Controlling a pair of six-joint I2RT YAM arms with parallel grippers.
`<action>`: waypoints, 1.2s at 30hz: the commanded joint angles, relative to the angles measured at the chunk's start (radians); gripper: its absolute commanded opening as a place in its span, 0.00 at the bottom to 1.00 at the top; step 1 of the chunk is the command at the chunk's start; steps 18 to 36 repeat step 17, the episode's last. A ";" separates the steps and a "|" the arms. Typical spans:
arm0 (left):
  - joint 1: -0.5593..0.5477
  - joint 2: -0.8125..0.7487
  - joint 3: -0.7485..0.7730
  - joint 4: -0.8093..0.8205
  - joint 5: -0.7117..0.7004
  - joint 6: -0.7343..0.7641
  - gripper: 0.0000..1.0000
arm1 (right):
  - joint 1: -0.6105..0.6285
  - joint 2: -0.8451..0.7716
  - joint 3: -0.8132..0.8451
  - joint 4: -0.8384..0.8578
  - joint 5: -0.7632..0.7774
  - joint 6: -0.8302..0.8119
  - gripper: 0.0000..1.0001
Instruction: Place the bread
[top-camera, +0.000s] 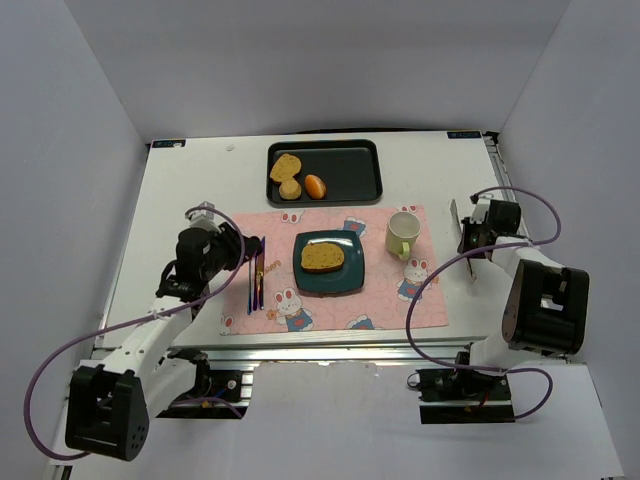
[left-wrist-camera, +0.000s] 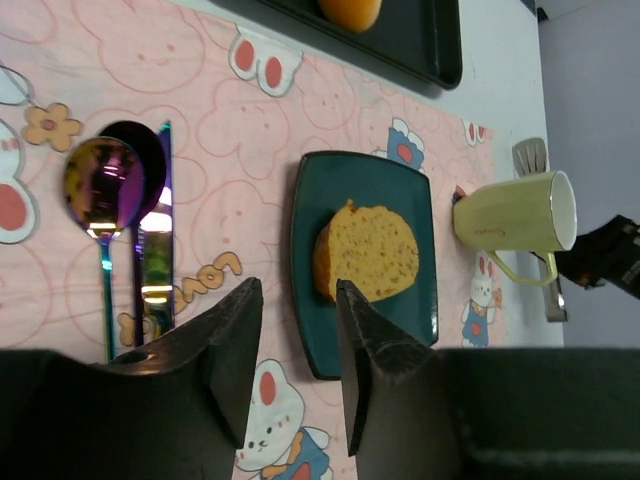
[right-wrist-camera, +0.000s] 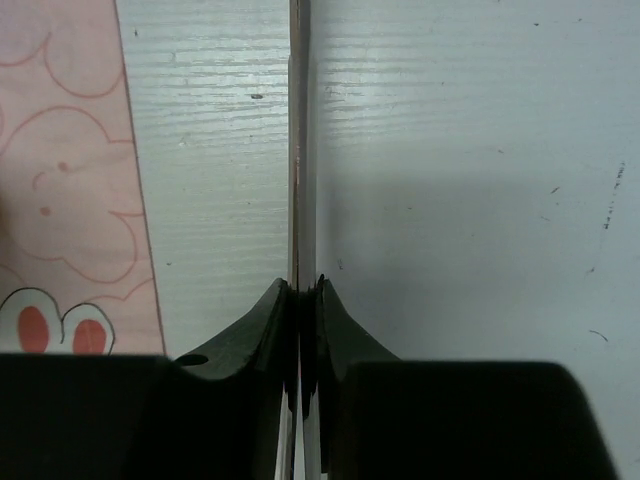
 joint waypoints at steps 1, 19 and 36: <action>-0.053 0.043 0.059 0.001 -0.016 0.039 0.47 | 0.003 0.032 -0.042 0.180 0.056 -0.035 0.03; -0.363 0.366 0.320 -0.217 -0.291 0.217 0.55 | 0.003 -0.138 0.157 -0.047 -0.065 -0.138 0.90; -0.363 0.366 0.320 -0.217 -0.291 0.217 0.55 | 0.003 -0.138 0.157 -0.047 -0.065 -0.138 0.90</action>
